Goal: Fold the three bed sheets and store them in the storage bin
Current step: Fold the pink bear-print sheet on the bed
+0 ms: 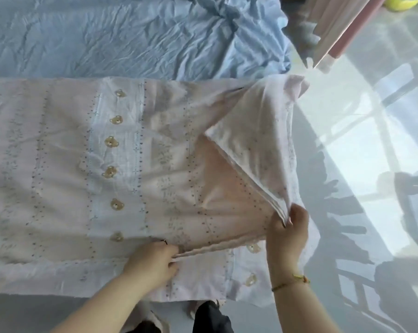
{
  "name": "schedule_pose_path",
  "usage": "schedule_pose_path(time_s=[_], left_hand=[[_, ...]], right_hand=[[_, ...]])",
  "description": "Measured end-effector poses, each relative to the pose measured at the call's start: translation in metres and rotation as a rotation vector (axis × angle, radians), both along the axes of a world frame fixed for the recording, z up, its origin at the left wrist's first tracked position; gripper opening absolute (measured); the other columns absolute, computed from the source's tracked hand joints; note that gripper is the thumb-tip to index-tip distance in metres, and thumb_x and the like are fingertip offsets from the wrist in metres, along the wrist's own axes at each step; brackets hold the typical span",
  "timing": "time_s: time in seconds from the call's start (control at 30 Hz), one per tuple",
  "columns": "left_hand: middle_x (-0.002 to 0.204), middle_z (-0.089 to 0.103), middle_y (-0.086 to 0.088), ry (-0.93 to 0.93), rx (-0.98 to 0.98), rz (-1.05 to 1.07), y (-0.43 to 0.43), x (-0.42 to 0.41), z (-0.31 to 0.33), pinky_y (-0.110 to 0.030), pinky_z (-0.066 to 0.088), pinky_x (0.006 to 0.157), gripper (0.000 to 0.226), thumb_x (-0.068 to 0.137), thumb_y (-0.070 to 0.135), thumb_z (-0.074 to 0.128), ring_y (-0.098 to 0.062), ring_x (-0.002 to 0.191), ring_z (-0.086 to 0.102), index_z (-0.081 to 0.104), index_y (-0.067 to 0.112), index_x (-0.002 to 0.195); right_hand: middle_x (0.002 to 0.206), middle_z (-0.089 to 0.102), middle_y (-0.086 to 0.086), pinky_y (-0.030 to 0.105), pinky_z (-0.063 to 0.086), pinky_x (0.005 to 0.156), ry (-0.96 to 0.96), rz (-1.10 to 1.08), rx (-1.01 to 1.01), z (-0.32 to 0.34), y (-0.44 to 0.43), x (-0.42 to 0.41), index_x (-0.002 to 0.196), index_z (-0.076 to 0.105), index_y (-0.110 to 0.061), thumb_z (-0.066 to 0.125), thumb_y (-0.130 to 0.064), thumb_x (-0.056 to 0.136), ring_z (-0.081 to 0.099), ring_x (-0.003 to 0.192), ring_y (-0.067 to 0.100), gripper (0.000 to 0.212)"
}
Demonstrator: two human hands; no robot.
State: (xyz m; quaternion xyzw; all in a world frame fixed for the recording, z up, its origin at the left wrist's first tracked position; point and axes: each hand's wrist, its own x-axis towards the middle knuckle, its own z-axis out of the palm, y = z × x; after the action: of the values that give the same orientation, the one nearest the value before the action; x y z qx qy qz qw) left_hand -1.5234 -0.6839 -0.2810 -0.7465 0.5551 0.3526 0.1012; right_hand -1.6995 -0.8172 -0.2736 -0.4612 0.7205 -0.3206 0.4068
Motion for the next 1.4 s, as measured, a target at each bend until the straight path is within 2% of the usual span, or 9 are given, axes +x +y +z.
schedule_pose_path(time_s=[0.23, 0.33, 0.43, 0.63, 0.73, 0.8, 1.0, 1.17, 1.4], left_hand=[[0.065, 0.027, 0.015, 0.085, 0.108, -0.231, -0.021, -0.017, -0.005, -0.013, 0.018, 0.048, 0.004, 0.09, 0.025, 0.045, -0.009, 0.079, 0.04, 0.045, 0.03, 0.088], [0.069, 0.032, 0.012, 0.079, 0.101, -0.296, -0.029, -0.027, -0.009, -0.013, 0.016, 0.048, 0.004, 0.091, 0.027, 0.044, -0.016, 0.092, 0.052, 0.046, 0.027, 0.094], [0.072, 0.042, 0.009, 0.077, 0.029, -0.375, -0.037, -0.036, -0.011, -0.014, 0.013, 0.048, 0.027, 0.089, 0.033, 0.038, -0.021, 0.101, 0.055, 0.053, 0.017, 0.105], [0.062, 0.026, 0.011, 0.047, -0.011, -0.526, -0.051, -0.048, -0.013, -0.015, 0.015, 0.047, 0.035, 0.089, 0.029, 0.041, -0.01, 0.079, 0.039, 0.021, 0.025, 0.06], [0.057, 0.023, 0.013, 0.053, 0.019, -0.624, -0.056, -0.056, -0.013, -0.013, 0.01, 0.045, 0.023, 0.081, 0.03, 0.049, -0.012, 0.08, 0.054, 0.036, 0.025, 0.064], [0.042, 0.02, 0.015, 0.007, 0.035, -0.776, -0.063, -0.062, -0.009, -0.014, -0.004, 0.039, 0.038, 0.051, 0.042, 0.06, 0.003, 0.051, 0.055, 0.024, 0.03, 0.054], [0.035, 0.016, 0.009, -0.036, -0.155, -0.855, -0.065, -0.088, -0.032, -0.023, -0.012, 0.037, 0.036, 0.037, 0.043, 0.052, -0.008, 0.03, 0.021, 0.023, 0.029, 0.053], [0.033, 0.04, 0.007, -0.044, -0.16, -0.861, -0.077, -0.134, -0.034, -0.013, -0.013, 0.048, 0.035, 0.037, 0.038, 0.073, -0.007, 0.023, 0.039, 0.044, 0.026, 0.052], [0.059, 0.065, -0.001, -0.1, -0.324, -0.946, -0.104, -0.201, -0.051, -0.014, 0.036, 0.033, 0.064, 0.028, 0.031, 0.09, -0.014, 0.045, 0.061, 0.07, 0.019, 0.088]], right_hand=[[0.074, 0.044, 0.002, 0.024, 0.04, 0.054, -0.116, -0.215, 0.387, -0.036, 0.008, -0.044, 0.09, 0.049, -0.013, 0.054, -0.013, 0.084, 0.042, 0.06, 0.018, 0.008], [0.091, 0.051, -0.001, 0.031, 0.041, 0.067, 0.135, 0.0, 0.322, -0.031, -0.019, -0.043, 0.119, 0.044, -0.013, 0.052, -0.011, 0.086, 0.052, 0.079, 0.027, 0.033], [0.098, 0.055, 0.008, 0.029, 0.028, 0.056, 0.399, 0.264, 0.299, -0.024, -0.034, -0.043, 0.102, 0.052, -0.011, 0.048, -0.009, 0.085, 0.051, 0.086, 0.028, 0.018], [0.073, 0.052, -0.004, 0.009, 0.036, 0.053, -0.069, -0.303, 0.032, -0.014, -0.006, -0.069, 0.076, 0.052, -0.021, 0.042, -0.009, 0.078, 0.049, 0.064, 0.006, 0.016], [0.068, 0.046, 0.001, 0.027, 0.035, 0.057, -0.277, -0.78, 0.356, -0.043, 0.031, -0.088, 0.079, 0.054, -0.012, 0.039, -0.002, 0.086, 0.043, 0.067, 0.022, 0.019], [0.072, 0.05, 0.006, 0.032, 0.04, 0.06, -0.634, -0.974, 0.619, -0.056, 0.049, -0.097, 0.102, 0.055, -0.007, 0.042, -0.005, 0.093, 0.046, 0.064, 0.023, 0.016], [0.08, 0.058, 0.005, 0.026, 0.043, 0.054, -0.774, -0.751, 0.576, -0.07, 0.046, -0.117, 0.096, 0.052, -0.012, 0.047, -0.018, 0.095, 0.055, 0.069, 0.02, 0.008], [0.073, 0.038, 0.004, 0.022, 0.029, 0.051, -0.716, -0.502, 0.447, -0.078, 0.034, -0.13, 0.075, 0.039, -0.011, 0.047, -0.016, 0.093, 0.035, 0.064, 0.016, 0.02], [0.093, 0.062, -0.007, 0.022, 0.043, 0.073, -0.941, -0.567, 0.42, -0.097, 0.077, -0.165, 0.093, 0.06, -0.02, 0.035, -0.009, 0.098, 0.055, 0.082, 0.011, 0.028]])
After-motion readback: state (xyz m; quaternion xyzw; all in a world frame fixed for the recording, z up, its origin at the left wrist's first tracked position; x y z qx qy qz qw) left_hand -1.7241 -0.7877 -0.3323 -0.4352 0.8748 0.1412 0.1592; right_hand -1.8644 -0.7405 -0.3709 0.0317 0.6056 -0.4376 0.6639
